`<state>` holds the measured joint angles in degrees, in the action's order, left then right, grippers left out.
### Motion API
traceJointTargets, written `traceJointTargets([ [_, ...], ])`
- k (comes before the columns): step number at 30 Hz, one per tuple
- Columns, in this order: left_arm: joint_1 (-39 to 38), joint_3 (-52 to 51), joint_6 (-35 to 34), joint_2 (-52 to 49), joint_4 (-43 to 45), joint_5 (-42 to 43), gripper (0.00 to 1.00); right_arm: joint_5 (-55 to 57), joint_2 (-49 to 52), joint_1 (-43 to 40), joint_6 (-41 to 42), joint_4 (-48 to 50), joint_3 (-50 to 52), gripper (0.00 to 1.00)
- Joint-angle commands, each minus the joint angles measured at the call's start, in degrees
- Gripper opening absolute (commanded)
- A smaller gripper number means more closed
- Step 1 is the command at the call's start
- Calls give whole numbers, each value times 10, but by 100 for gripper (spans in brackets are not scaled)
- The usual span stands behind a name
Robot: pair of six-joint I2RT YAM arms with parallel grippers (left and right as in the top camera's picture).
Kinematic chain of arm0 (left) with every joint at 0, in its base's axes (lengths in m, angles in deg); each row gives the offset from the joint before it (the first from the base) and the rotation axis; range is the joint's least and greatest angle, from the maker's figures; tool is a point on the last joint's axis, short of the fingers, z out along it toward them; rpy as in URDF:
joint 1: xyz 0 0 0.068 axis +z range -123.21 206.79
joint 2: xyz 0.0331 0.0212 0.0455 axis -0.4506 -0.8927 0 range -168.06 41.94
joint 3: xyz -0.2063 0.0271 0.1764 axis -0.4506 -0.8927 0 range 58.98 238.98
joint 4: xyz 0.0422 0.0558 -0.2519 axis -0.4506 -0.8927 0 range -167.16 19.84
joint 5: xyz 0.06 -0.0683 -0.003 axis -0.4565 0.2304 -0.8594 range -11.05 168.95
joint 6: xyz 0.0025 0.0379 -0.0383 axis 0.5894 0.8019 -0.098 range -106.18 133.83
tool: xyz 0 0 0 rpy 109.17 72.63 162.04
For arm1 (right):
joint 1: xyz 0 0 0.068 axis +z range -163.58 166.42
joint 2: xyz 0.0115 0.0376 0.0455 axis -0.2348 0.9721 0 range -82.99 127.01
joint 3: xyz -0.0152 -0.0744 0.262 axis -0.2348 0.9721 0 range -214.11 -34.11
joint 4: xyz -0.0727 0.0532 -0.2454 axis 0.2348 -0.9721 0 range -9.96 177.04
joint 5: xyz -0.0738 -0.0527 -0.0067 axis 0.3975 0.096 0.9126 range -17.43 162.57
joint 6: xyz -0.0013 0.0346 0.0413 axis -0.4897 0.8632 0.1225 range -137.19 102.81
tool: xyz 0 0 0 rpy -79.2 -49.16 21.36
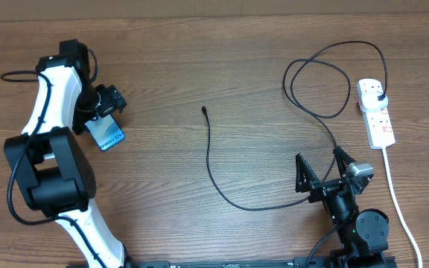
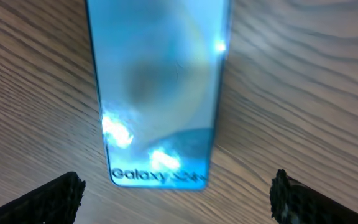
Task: Plug charger to phone and switch on socket
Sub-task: 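Move the left gripper over the phone and lower onto it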
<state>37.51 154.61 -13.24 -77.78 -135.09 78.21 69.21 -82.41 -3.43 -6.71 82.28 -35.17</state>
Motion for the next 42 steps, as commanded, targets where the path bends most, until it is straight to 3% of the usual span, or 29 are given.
traceJointTargets([
  [1, 8, 10, -12, -42, 5, -14, 100, 7, -4, -3, -1, 2, 6, 100],
  [15, 14, 3, 10, -74, 49, -47, 100, 7, -4, -3, -1, 2, 6, 100],
  [30, 21, -80, 14, -74, 123, -49, 100, 7, -4, -3, -1, 2, 6, 100],
  [36, 35, -80, 13, -74, 112, 1, 88, 7, -4, -3, -1, 2, 6, 100],
  [42, 48, -80, 14, -74, 117, -31, 88, 7, -4, -3, -1, 2, 6, 100],
])
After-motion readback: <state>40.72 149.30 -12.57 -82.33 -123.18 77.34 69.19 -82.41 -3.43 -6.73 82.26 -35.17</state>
